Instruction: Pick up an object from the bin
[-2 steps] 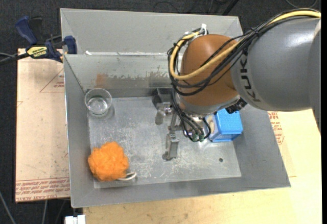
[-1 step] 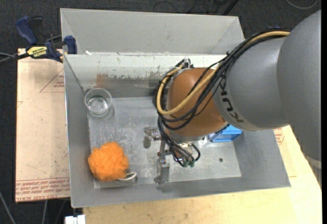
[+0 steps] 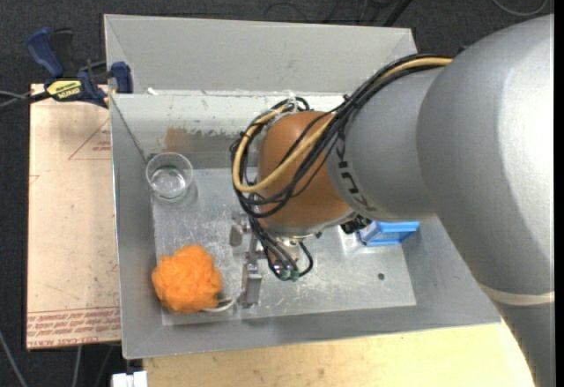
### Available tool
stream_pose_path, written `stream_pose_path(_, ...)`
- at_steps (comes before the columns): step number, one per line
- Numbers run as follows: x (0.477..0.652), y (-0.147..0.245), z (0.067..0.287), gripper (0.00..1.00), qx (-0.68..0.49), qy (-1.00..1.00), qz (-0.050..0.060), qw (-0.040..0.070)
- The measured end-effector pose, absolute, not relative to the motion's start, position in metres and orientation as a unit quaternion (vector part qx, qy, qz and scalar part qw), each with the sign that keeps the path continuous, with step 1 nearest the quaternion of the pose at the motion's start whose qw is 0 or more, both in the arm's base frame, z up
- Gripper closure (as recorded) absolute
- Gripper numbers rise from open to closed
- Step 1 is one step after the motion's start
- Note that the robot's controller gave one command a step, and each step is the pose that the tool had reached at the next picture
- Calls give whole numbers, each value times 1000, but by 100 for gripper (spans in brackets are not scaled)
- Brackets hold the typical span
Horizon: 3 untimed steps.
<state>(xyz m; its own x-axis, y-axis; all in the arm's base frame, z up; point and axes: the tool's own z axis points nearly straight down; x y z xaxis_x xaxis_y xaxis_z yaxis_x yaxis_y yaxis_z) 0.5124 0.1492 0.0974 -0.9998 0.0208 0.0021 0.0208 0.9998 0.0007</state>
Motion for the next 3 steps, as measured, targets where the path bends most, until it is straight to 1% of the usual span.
stream_pose_path(1, 504, 173, 118, 0, -35, -999, -1, 0)
stream_pose_path(2, 518, 223, 92, 0, -47, -999, -3, -5)
stream_pose_path(3, 479, 211, 75, 100, -5, -1000, -1, 0)
